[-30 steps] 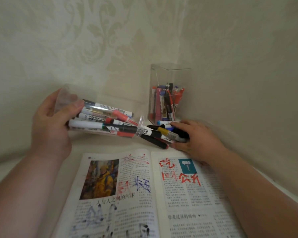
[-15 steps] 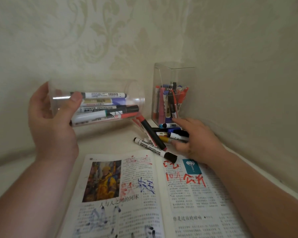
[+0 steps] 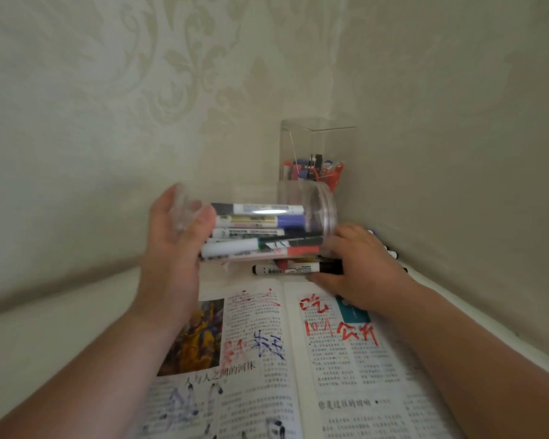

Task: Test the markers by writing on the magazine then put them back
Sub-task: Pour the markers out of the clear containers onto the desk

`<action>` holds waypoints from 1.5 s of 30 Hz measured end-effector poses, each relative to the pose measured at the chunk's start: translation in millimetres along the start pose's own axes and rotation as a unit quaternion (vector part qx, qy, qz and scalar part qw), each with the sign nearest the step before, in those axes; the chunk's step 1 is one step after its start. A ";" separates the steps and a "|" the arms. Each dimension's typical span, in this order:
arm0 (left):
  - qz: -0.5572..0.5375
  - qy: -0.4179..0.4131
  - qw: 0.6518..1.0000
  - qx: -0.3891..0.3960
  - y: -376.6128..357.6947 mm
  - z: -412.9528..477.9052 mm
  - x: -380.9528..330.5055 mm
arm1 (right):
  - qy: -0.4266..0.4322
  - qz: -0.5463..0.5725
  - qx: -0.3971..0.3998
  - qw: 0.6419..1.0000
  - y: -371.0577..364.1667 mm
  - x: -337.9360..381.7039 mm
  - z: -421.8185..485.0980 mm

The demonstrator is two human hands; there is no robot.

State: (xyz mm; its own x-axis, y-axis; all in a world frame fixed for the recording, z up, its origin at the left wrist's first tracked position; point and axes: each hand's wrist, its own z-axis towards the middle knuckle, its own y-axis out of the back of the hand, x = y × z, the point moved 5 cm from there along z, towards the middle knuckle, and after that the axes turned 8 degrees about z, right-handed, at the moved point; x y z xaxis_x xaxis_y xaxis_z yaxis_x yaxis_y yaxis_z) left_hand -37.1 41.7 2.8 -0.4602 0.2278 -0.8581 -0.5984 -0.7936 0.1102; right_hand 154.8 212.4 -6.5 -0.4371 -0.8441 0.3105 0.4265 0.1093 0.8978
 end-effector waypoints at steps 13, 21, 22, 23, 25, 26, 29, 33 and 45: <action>0.021 0.005 0.996 0.090 -24.1 17.6 -25.8 | -0.119 0.334 0.056 0.933 29.9 -28.2 -21.0; 0.067 -0.145 0.968 0.193 -77.9 41.4 -78.2 | -0.216 0.760 -0.137 0.597 14.3 -30.6 -11.9; 0.066 -0.144 0.967 0.197 -81.8 44.8 -78.7 | -0.226 0.778 -0.150 0.566 13.6 -32.9 -11.3; 0.058 -0.142 0.968 0.197 -85.3 47.5 -79.8 | -0.233 0.795 -0.165 0.535 12.9 -37.0 -11.3; 0.043 -0.148 0.968 0.198 -91.8 49.2 -85.1 | -0.234 0.824 -0.180 0.483 12.8 -39.4 -11.3; 0.040 -0.155 0.966 0.202 -95.2 48.0 -89.0 | -0.229 0.836 -0.182 0.464 13.5 -37.7 -11.8; 0.033 -0.171 0.964 0.203 -102.0 43.6 -95.9 | -0.207 0.862 -0.183 0.424 17.4 -31.8 -12.4; 0.074 -0.194 0.962 0.178 -92.5 48.8 -94.5 | -0.202 0.840 -0.219 0.453 24.6 -35.8 -13.1; 0.087 -0.128 0.974 0.167 -17.9 46.4 -40.0 | -0.145 0.339 -0.115 0.922 15.4 -22.7 -4.3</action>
State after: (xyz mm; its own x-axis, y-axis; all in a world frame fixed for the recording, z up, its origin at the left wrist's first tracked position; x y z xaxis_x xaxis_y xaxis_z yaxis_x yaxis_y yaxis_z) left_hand -38.4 73.0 58.4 -0.6961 0.2739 -0.6636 -0.6577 -0.6139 0.4366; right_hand 174.7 231.0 -1.0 -0.1884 -0.4429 0.8765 0.8219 0.4174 0.3876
